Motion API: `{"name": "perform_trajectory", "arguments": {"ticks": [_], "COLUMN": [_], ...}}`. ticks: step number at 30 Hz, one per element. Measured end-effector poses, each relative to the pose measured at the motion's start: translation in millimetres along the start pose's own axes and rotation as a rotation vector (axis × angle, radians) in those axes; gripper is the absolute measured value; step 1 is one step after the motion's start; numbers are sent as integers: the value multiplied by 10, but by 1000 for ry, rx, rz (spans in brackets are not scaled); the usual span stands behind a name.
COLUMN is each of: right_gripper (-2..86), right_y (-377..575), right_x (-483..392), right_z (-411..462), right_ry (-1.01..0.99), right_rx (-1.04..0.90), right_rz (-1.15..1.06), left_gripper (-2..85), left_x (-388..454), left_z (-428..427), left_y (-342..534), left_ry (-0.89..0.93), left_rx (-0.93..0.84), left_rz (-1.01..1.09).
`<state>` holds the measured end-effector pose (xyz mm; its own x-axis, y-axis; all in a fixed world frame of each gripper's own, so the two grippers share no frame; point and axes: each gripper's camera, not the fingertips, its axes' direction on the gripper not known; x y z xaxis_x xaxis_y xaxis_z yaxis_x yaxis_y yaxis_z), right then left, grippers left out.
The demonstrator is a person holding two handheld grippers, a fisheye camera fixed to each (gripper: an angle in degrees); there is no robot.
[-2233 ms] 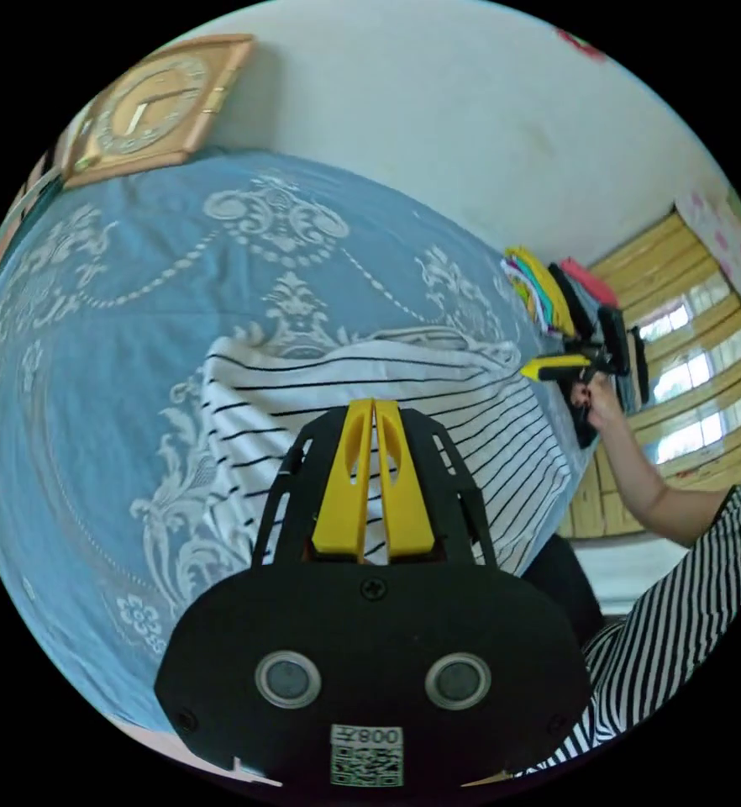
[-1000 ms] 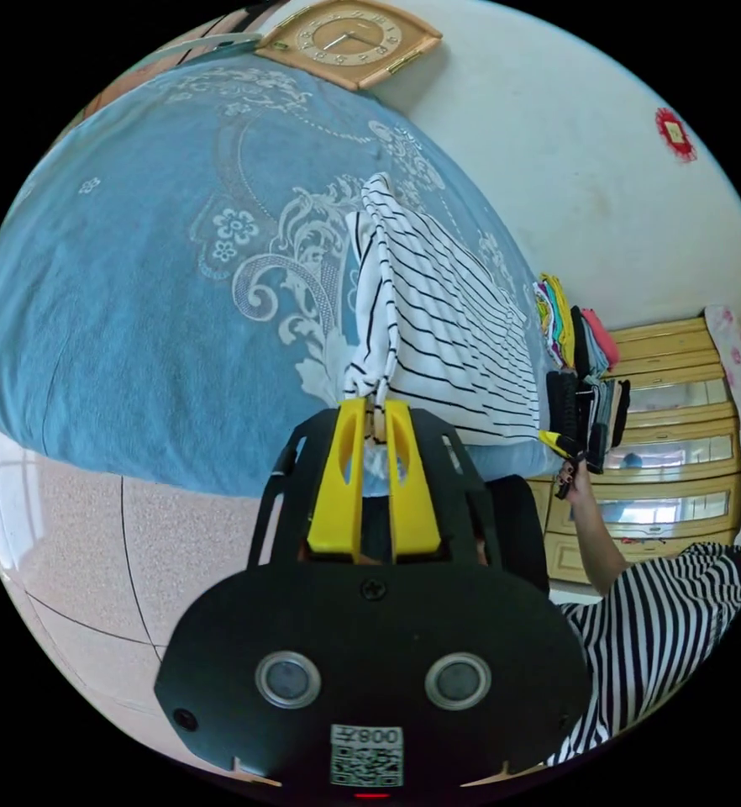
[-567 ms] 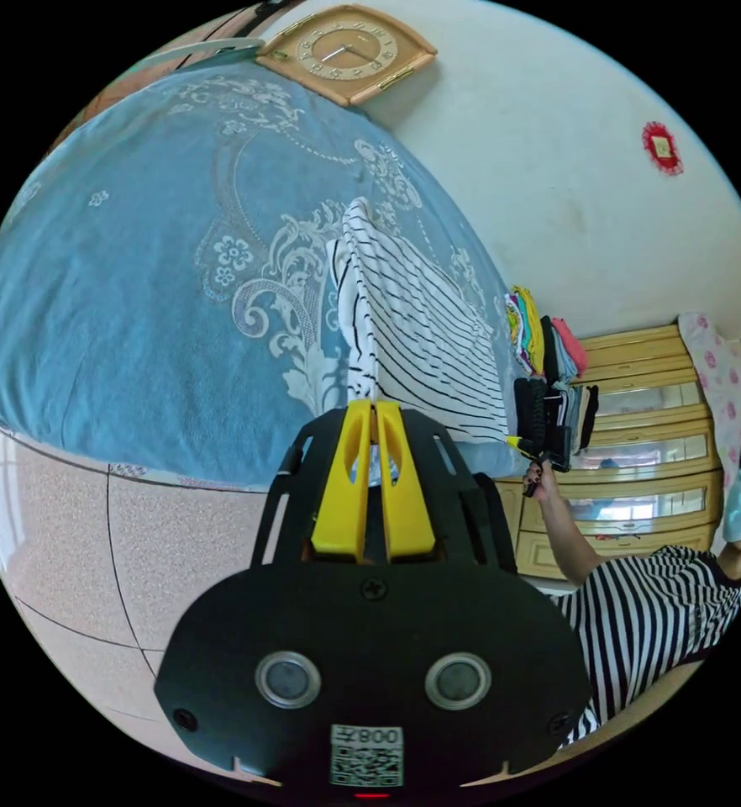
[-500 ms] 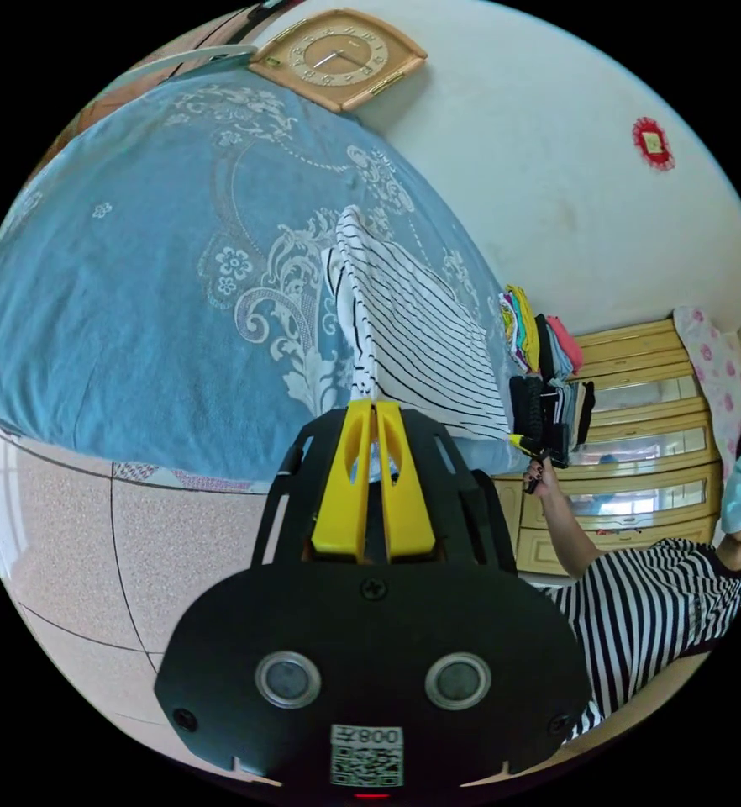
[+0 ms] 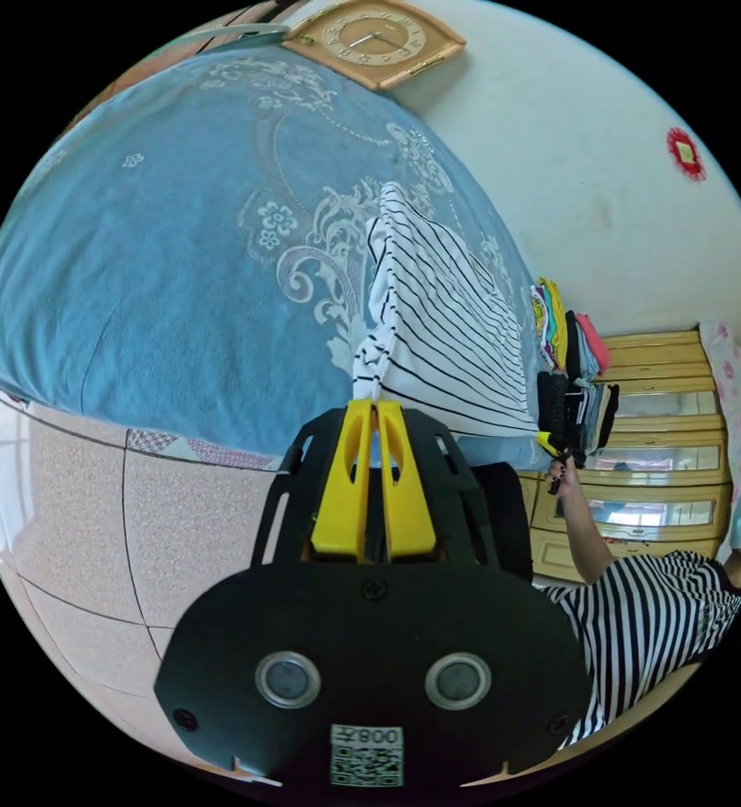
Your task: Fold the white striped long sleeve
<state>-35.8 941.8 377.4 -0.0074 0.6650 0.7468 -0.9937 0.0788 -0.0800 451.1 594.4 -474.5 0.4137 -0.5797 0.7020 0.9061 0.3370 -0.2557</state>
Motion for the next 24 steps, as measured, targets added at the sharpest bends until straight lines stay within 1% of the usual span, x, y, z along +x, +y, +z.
{"name": "perform_trajectory", "arguments": {"ticks": [3, 6, 8, 10, 13, 15, 20, 23, 24], "right_gripper": [2, 7, 16, 34, 62, 65, 27, 17, 16], "right_y": [93, 230, 263, 224, 109, 59, 32, 18, 15], "right_x": [136, 251, 293, 296, 284, 298, 355, 298, 282], "right_z": [-3, -70, -77, -29, 149, 277, 398, 367, 356], "right_ry": [50, 19, 12, 22, 25, 8, -104, -99, -103], "right_rx": [-23, 37, 68, 61, 11, -23, 10, 25, 28], "right_rz": [48, 70, 68, 69, 67, 77, 81, 71, 66], "left_gripper": [21, 27, 33, 42, 61, 72, 93, 110, 115], "left_x": [93, 220, 391, 663, 1333, 1954, 3133, 3734, 3948], "left_z": [59, 119, 211, 370, 792, 1210, 2089, 2576, 2750], "left_y": [118, 261, 329, 363, 381, 419, 585, 732, 802], "left_ry": [-25, -25, -30, -24, -16, 13, 67, 65, 35], "left_rx": [26, 66, 71, 53, -26, -92, -191, -246, -261], "left_rz": [-38, -60, -34, 34, 233, 414, 729, 880, 940]}}
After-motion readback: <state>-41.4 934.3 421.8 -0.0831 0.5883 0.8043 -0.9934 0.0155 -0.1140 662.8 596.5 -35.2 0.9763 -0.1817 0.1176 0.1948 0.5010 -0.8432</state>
